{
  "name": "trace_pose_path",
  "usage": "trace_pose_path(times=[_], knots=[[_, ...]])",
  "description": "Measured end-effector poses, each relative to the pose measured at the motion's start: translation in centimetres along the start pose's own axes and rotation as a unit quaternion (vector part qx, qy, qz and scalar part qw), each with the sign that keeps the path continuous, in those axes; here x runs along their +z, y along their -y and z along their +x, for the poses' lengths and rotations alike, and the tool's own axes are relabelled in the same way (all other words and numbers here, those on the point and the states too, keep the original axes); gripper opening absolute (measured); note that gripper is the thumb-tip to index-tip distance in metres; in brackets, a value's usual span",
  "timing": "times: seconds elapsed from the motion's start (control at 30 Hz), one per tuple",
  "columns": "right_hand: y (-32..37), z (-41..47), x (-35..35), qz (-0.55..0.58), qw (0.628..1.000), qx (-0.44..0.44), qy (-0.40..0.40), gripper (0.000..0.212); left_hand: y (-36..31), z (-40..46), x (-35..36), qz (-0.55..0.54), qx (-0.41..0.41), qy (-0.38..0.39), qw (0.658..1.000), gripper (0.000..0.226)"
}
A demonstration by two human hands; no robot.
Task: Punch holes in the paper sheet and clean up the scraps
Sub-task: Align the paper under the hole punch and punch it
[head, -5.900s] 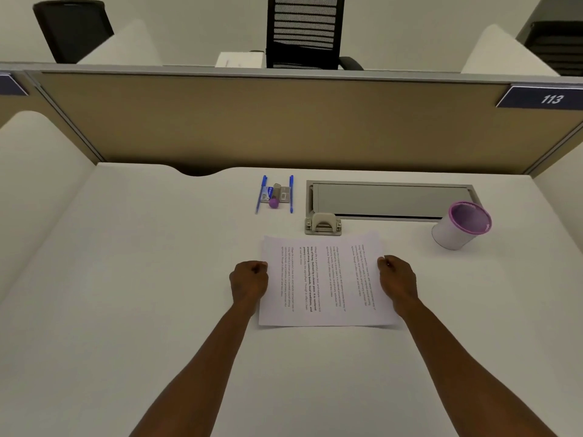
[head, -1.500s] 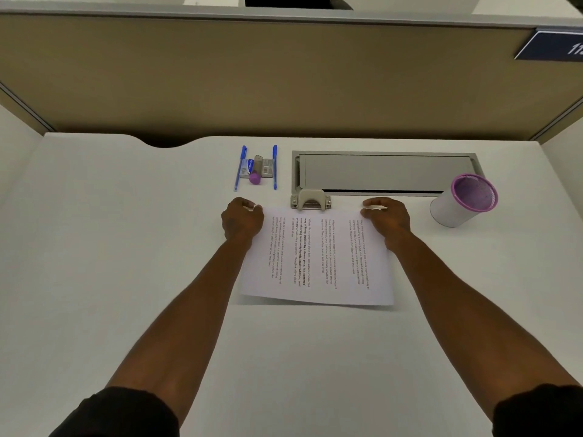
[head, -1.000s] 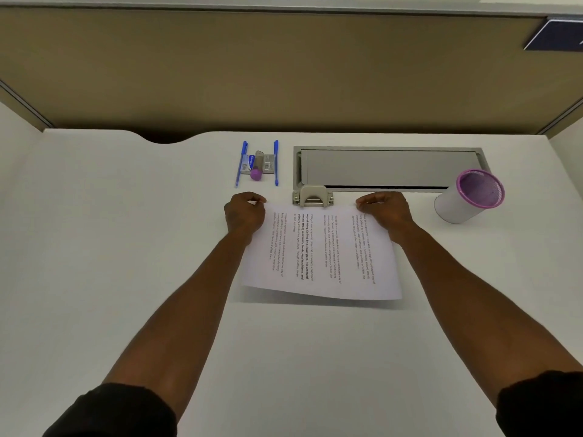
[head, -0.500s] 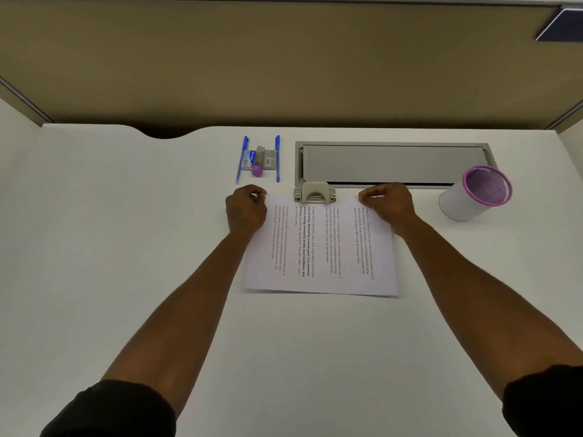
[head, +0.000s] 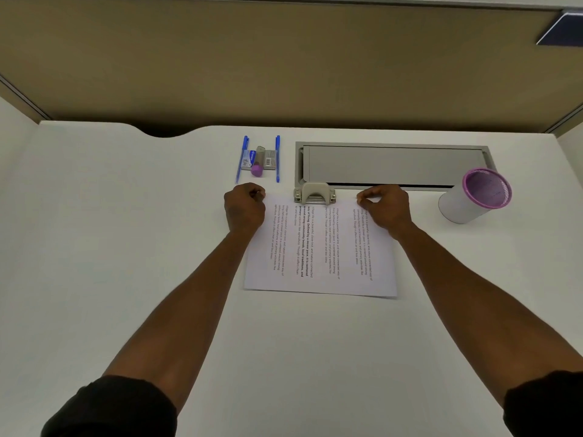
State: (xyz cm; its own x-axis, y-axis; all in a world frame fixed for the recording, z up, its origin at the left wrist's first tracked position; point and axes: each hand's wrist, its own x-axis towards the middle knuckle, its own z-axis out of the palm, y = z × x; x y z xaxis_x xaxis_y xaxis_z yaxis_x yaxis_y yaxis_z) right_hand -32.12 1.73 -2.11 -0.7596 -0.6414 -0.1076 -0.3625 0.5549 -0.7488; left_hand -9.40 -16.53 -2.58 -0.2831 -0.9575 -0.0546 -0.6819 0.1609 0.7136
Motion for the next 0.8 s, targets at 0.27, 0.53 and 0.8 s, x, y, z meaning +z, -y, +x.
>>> trace_pose_path(times=[0.27,0.53,0.8], knots=[[-0.19,0.01,0.33,0.003,1.000,-0.004,-0.016,0.008,0.07,0.43,-0.29,-0.018,-0.011,0.012,1.000,0.025],[-0.59,0.09,0.57,-0.001,1.000,-0.010,-0.024,0.008,0.30,0.66,-0.22,-0.037,-0.035,0.009,0.999,0.027],[-0.51,-0.03,0.98,0.003,0.999,-0.001,-0.039,0.006,0.60,0.75,-0.09,-0.057,-0.038,0.000,0.998,0.023]])
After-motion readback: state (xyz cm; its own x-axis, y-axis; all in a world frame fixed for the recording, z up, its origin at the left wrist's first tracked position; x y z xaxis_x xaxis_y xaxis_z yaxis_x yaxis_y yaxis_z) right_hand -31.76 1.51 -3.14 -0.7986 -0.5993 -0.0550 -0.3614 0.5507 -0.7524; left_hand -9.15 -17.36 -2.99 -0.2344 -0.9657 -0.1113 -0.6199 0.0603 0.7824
